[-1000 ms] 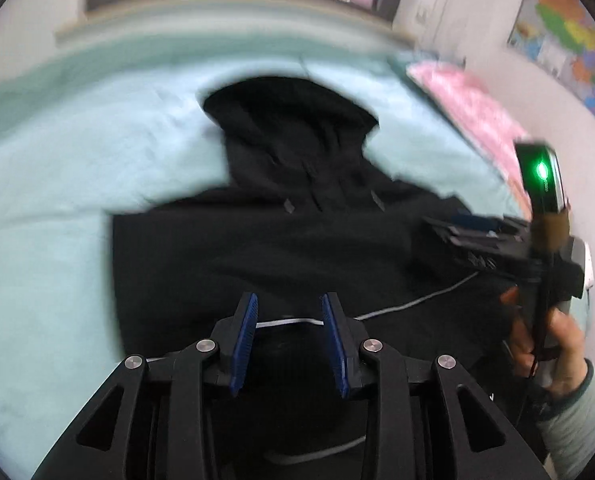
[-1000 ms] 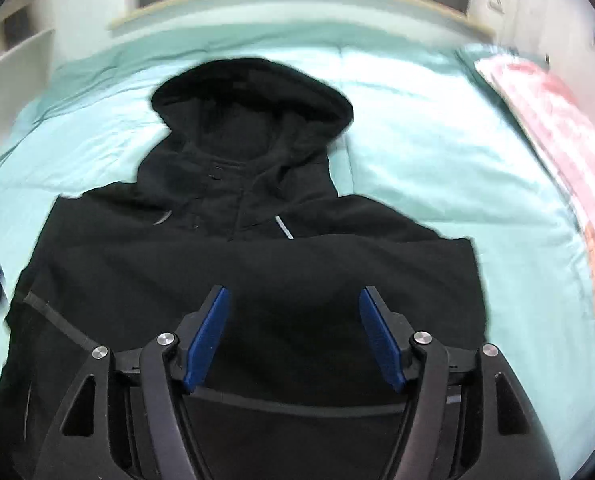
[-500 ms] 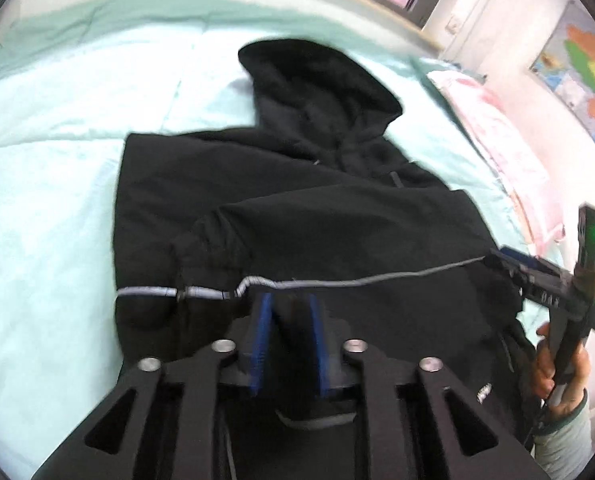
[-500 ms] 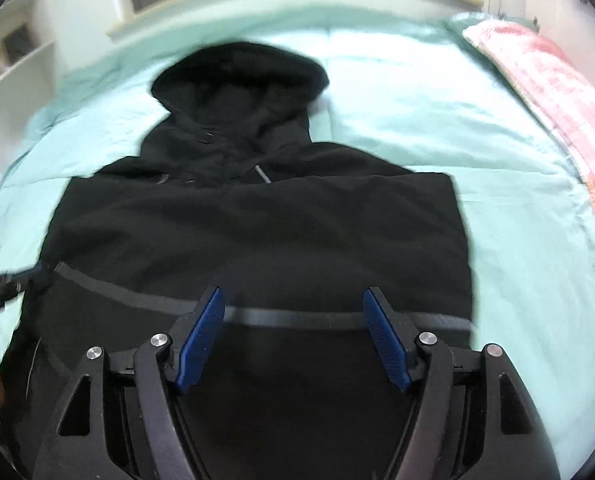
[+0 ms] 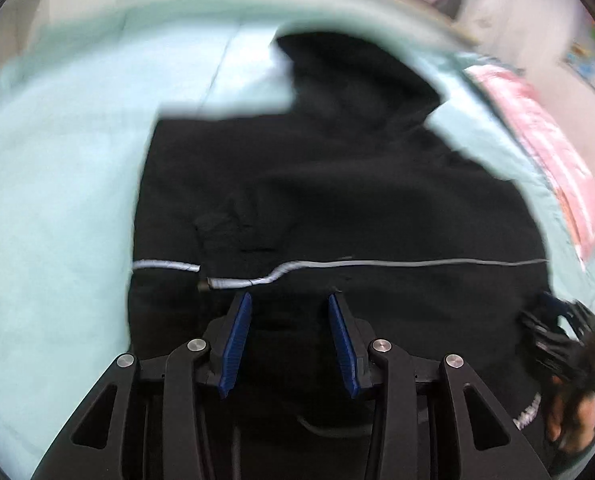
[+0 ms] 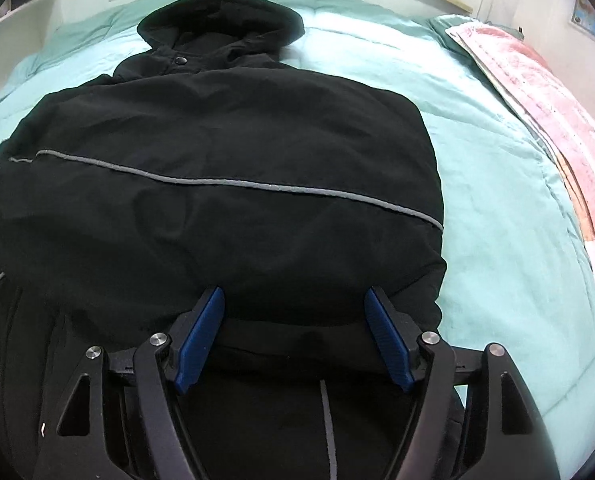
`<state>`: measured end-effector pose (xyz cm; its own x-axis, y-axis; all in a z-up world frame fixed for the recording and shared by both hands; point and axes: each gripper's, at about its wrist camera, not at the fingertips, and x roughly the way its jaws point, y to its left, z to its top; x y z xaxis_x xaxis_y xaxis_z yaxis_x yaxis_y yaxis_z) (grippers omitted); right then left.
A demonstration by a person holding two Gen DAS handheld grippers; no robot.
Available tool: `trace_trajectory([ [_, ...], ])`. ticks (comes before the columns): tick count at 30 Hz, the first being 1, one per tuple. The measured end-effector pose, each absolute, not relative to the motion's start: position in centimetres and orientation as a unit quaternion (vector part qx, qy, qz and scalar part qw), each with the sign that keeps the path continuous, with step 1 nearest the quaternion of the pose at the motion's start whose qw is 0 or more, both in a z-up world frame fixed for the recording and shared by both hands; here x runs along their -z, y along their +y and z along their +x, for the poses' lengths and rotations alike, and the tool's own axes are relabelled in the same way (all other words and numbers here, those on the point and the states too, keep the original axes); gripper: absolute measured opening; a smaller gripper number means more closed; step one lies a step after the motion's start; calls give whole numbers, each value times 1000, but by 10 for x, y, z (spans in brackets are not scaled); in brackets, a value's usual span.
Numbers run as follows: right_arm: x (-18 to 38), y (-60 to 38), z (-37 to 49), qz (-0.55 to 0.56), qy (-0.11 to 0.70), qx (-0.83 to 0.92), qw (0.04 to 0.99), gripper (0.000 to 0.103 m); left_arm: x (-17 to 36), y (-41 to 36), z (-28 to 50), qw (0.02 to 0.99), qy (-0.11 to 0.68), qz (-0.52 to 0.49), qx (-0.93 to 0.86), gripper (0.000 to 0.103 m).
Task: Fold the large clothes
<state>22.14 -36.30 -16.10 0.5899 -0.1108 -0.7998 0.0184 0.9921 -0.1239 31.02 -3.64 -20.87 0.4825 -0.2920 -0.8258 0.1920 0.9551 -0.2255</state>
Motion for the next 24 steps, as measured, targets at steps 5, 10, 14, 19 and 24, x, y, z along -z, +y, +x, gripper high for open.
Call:
trace_trajectory([
  [5,162,-366,208,-39,431,29,901,75,216,-27,305,865,466,-61,175,41],
  [10,164,-361,210,-41,440,39,896,75,217,-22,310,855,484,-83,166,41],
  [14,150,-353,228,-56,501,52,862,75,199,-23,316,831,522,-113,159,41],
  [19,96,-347,235,-47,538,30,841,75,129,-17,315,826,529,-106,163,42],
  [24,2,-343,255,-48,487,25,872,75,42,-23,326,858,474,-92,177,62],
])
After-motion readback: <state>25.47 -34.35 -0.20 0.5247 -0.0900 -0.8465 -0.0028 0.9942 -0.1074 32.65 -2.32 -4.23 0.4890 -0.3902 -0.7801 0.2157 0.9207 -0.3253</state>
